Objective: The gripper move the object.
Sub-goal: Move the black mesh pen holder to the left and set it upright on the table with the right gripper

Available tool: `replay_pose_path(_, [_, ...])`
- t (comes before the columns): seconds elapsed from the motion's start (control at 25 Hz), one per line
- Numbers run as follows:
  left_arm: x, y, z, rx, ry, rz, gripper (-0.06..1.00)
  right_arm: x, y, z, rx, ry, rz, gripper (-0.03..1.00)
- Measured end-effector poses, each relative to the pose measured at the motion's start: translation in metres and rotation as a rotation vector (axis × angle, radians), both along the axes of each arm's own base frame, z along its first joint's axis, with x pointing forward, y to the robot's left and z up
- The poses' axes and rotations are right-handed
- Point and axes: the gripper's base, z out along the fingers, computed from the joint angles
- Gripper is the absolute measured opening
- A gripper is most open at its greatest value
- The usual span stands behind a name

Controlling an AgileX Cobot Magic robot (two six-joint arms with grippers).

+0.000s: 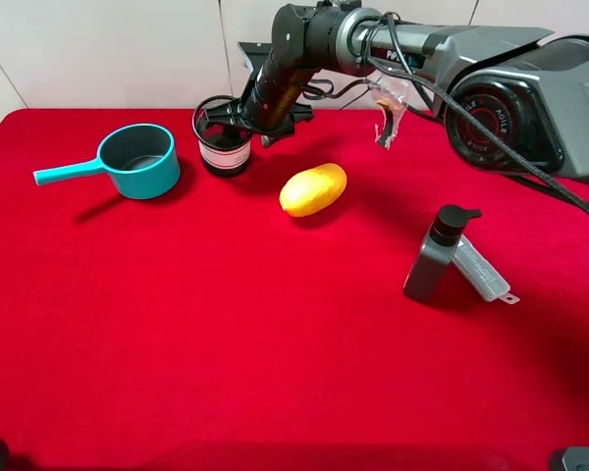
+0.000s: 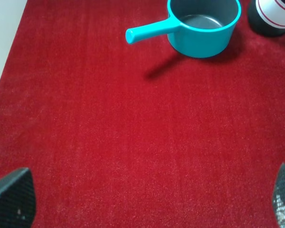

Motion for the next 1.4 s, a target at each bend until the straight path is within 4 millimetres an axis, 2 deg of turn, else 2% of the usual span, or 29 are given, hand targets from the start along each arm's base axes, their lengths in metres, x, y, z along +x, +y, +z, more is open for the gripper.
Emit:
replay_pose_path(0.24, [0.0, 0.0, 0.0, 0.0, 0.0, 0.0, 1.0, 0.0, 0.0, 0.008, 0.008, -0.011, 0.0, 0.56])
replay_pose_path(0.44, [0.0, 0.0, 0.0, 0.0, 0.0, 0.0, 1.0, 0.0, 0.0, 0.031, 0.033, -0.045, 0.0, 0.56])
replay_pose_path(0.68, [0.0, 0.0, 0.0, 0.0, 0.0, 0.0, 1.0, -0.002, -0.001, 0.041, 0.036, -0.045, 0.004, 0.56])
replay_pose_path(1.4, [0.0, 0.0, 0.0, 0.0, 0.0, 0.0, 1.0, -0.018, -0.01, 0.105, 0.032, -0.044, 0.038, 0.57])
